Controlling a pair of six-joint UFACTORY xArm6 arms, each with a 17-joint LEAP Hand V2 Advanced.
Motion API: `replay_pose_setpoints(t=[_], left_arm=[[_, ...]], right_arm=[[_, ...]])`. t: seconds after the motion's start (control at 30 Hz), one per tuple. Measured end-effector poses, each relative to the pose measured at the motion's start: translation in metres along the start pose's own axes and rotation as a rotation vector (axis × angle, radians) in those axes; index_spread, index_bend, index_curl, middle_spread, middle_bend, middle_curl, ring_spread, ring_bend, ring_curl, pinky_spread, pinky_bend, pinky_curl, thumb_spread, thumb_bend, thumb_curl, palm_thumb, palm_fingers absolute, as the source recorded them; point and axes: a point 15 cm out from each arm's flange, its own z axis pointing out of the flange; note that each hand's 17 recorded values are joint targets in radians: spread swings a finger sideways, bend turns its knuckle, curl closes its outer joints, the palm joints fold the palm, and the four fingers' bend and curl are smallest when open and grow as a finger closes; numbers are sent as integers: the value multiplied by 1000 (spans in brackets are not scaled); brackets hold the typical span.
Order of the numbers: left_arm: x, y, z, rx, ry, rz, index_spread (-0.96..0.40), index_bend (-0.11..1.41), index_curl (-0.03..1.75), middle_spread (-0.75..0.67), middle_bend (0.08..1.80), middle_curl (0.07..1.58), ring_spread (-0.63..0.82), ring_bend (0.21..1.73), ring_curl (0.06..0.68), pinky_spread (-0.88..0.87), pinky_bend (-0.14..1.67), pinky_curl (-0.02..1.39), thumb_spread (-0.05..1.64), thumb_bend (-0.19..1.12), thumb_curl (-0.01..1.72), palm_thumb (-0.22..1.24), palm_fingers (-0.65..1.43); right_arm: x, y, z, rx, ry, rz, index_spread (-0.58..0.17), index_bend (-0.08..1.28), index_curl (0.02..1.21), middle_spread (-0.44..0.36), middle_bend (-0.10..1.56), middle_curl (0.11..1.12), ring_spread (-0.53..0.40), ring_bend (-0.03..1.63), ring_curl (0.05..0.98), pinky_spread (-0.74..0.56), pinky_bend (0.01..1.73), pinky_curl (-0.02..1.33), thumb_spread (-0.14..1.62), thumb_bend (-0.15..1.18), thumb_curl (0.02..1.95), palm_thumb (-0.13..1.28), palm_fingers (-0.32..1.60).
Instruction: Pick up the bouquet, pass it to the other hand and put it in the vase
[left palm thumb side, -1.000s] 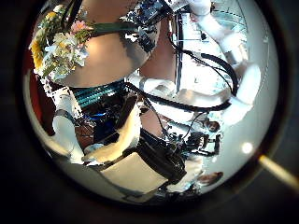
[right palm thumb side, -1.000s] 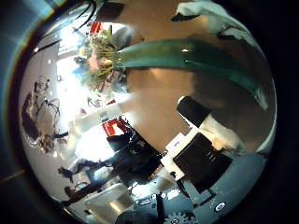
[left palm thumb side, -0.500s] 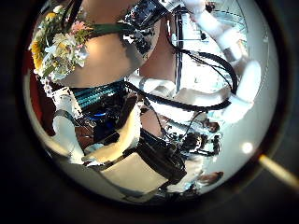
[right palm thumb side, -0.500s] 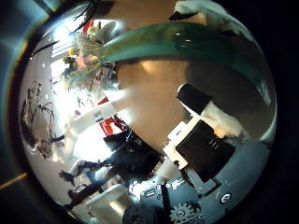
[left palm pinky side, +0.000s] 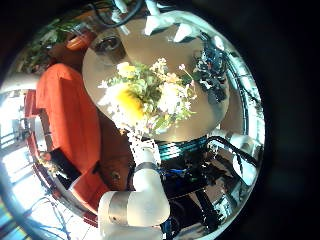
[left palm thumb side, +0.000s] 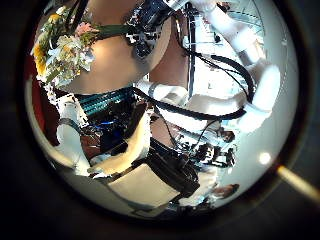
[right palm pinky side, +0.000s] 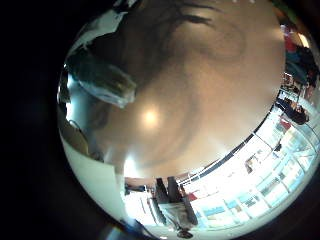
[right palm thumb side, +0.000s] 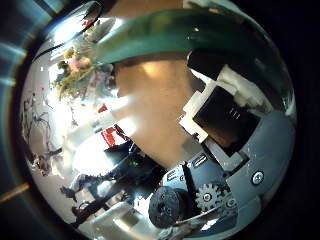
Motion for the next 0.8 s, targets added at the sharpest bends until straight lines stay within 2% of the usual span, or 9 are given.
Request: replay_pose_setpoints(t=[0.1, 0.2, 0.33, 0.43, 0.53, 0.67, 0.8], left_arm=[[0, 0, -1, 3, 0, 2, 74, 194, 422, 363, 194, 348, 544, 428, 193, 502, 176, 244, 1070, -24, 340, 344, 193], [1, 0, -1, 6, 1, 6, 74, 195, 423, 363, 195, 349, 544, 428, 194, 502, 174, 242, 1070, -24, 340, 344, 192], [2, 0, -3, 13, 1, 10, 74, 195, 423, 363, 195, 349, 545, 428, 195, 502, 175, 240, 1070, -24, 340, 344, 192], [2, 0, -4, 16, 0, 12, 74, 194, 423, 363, 195, 349, 545, 428, 195, 502, 175, 240, 1072, -25, 337, 339, 192], [3, 0, -4, 16, -1, 16, 74, 194, 423, 363, 195, 349, 545, 427, 196, 502, 175, 239, 1080, -23, 334, 342, 192], [4, 0, -6, 21, 2, 17, 74, 194, 423, 363, 195, 350, 545, 427, 196, 502, 176, 239, 1083, -25, 332, 339, 192], [6, 0, -8, 32, 4, 24, 74, 196, 425, 363, 194, 349, 545, 426, 197, 502, 175, 238, 1088, -25, 330, 335, 193]], right_arm=[[0, -7, -8, 46, 24, -4, -563, 539, 847, -397, 805, 893, -348, 1155, 617, -472, 1196, 367, 883, -11, 499, 898, 1095], [3, -11, -19, 109, 46, -1, -572, 674, 956, -411, 866, 980, -325, 1211, 665, -383, 1349, 449, 845, -7, 532, 971, 1140], [12, -16, -42, 258, 89, 23, -544, 829, 1042, -400, 988, 1053, -300, 1266, 711, -308, 1406, 503, 811, -6, 571, 1031, 1176], [29, -1, -59, 364, 117, 77, -512, 904, 1073, -380, 1060, 1081, -280, 1301, 736, -269, 1421, 531, 800, -3, 603, 1072, 1170], [45, 24, -66, 415, 119, 144, -479, 964, 1089, -355, 1112, 1093, -267, 1328, 758, -239, 1429, 555, 795, 11, 642, 1125, 1161], [46, 34, -92, 503, 110, 156, -437, 1015, 1094, -323, 1162, 1095, -251, 1352, 777, -217, 1426, 582, 795, 14, 695, 1151, 1147], [45, 43, -121, 614, 53, 193, -397, 1048, 1085, -288, 1199, 1085, -239, 1367, 787, -198, 1416, 606, 799, 10, 745, 1158, 1147]])
